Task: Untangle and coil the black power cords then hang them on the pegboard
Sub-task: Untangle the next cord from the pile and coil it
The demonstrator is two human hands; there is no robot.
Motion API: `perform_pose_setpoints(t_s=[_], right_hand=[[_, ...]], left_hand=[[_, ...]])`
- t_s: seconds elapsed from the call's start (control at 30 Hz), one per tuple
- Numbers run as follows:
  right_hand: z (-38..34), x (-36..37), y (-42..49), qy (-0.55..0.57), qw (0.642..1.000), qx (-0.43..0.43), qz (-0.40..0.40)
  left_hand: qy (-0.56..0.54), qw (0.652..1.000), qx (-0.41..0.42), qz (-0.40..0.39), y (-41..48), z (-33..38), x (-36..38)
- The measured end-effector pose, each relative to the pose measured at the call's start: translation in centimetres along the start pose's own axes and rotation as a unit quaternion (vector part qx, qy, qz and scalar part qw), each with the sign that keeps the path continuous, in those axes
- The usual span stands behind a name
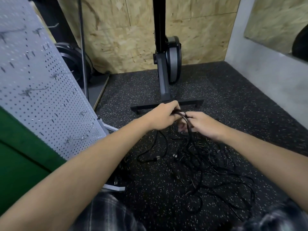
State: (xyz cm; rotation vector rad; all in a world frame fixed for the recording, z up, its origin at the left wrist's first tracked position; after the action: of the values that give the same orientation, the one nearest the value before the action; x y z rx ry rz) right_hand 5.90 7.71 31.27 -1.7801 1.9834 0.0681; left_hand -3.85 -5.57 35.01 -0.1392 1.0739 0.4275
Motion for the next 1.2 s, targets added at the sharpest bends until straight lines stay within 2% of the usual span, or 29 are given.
perform_pose_setpoints(t_s=[0.07,0.13,0.2,0.3,0.43,0.6,0.7,0.83,0.97,1.1,1.2], right_hand=[[-0.5,0.2,-0.6,0.149,0.986,0.024,-0.077],[-0.6,0.3,-1.0,0.188,0.974,0.054,-0.117],[-0.5,0.2,-1.4,0.111,0.985,0.075,-0.111],[-0.9,-0.1,-1.3,-0.012,0.997,0.044,-0.067],[-1.4,-0.2,-1.0,-0.046,0.997,0.038,-0.052],[-1.9,0.8,-1.7,-0.114,0.990,0.033,-0.076],[-2.6,-0.8,-2.1,-0.151,0.988,0.004,-0.021],[-2.7,-4.7,-2.6,-0.019,0.998,-0.025,0.058],[-0.4,-7.2,-2.2,0.039,0.993,-0.007,0.108],[2.5,-7.8,-1.5,-0.011,0.993,0.041,0.111],[3.4,-8.0,-0.9,-0.041,0.987,0.050,0.146]], left_hand=[[0.011,1.000,-0.019,-0.016,-0.6,-0.2,0.3],[0.036,0.998,-0.028,-0.038,-0.8,-0.3,1.1],[0.048,0.997,-0.038,-0.055,-0.9,-0.1,1.9],[0.019,0.998,-0.040,-0.049,-1.0,-0.1,2.6],[-0.017,0.999,-0.042,-0.005,-0.9,-0.9,2.1],[-0.029,0.997,-0.072,-0.005,-0.2,-1.5,2.8],[-0.073,0.996,-0.058,0.008,-0.7,-2.9,3.3],[-0.151,0.984,-0.093,-0.028,-2.7,-6.8,4.1],[-0.115,0.983,-0.133,-0.060,-4.4,-9.9,4.5],[-0.137,0.973,-0.173,-0.070,-5.1,-9.9,4.6],[-0.132,0.977,-0.162,-0.043,-4.7,-9.2,4.0]])
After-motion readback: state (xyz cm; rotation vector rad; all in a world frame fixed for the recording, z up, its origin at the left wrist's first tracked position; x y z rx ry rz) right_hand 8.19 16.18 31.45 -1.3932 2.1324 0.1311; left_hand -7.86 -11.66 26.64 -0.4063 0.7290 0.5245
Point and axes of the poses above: each hand's wrist, its own y-axis towards the middle knuckle, its own x-axis out of the palm, z = x × y, the point moved 3 cm from there along y, towards the middle knuckle, and after that the axes turned 8 degrees about x, right-handed, at the moved point
